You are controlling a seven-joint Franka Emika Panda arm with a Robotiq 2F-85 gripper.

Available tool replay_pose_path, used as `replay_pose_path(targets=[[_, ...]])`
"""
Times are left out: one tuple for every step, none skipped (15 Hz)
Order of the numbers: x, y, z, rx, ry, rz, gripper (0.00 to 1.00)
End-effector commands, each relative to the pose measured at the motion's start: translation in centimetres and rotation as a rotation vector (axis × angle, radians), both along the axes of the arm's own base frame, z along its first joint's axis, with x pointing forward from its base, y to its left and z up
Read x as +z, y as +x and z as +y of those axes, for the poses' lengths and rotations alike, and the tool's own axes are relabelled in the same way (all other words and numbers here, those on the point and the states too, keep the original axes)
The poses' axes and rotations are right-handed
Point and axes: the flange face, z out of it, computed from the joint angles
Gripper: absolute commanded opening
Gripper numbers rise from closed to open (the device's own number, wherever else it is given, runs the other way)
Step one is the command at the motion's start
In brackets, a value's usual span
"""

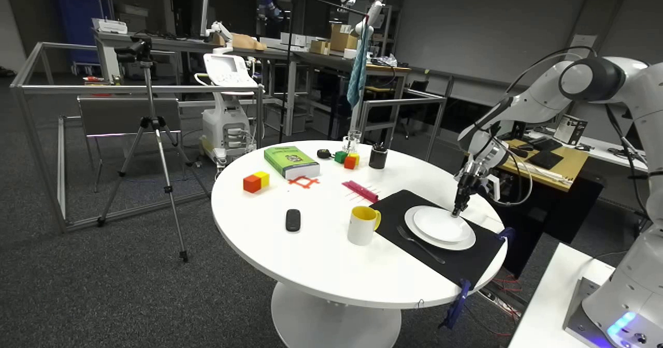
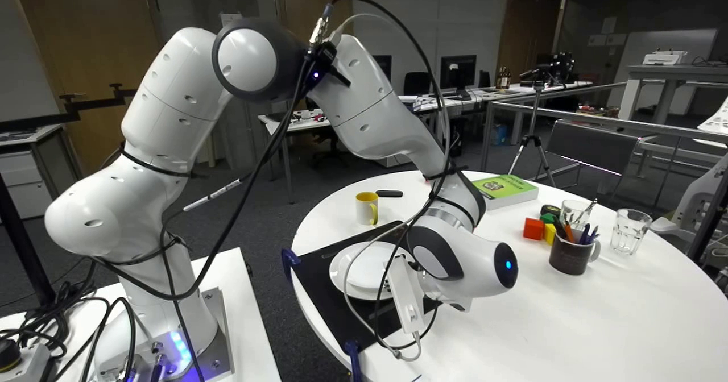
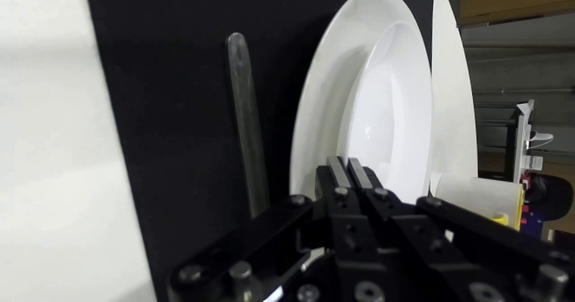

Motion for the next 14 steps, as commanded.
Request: replay_pose_path(targets=[[0.1,0.3,-0.2,0.007,0.040,-0.018,0.01],[0.0,0.3,-0.2,0.009,0.040,-0.014,0.01],[0.1,0.3,-0.2,0.011,0.042,-0.009,0.29],[0.0,0.3,-0.2,0.014,0.042,-0.008,0.31],[0.0,0.2,-0.2,0.016,0.042,-0.004,0.37],[-0.1,0.2,-0.2,0.016,0.041,-0.004,0.45],[0.0,0.2,-0.1,0.017,0.044,-0.002,0.54],[0.1,0.3,0.0,0.022,0.054,0.001,0.60],[0.3,0.4,0.1,0.026,0.058,0.001,0.68],[0.5,0.4,0.3,0.030,0.065,0.001,0.75],[0.9,0.5,0.4,0.035,0.069,-0.002,0.81],[1.3,0.6,0.4,0.040,0.070,-0.006,0.90],[1.9,0.7,0.4,0.044,0.068,-0.014,0.97],[2.3,0.8,0.4,0.047,0.065,-0.020,1.00]])
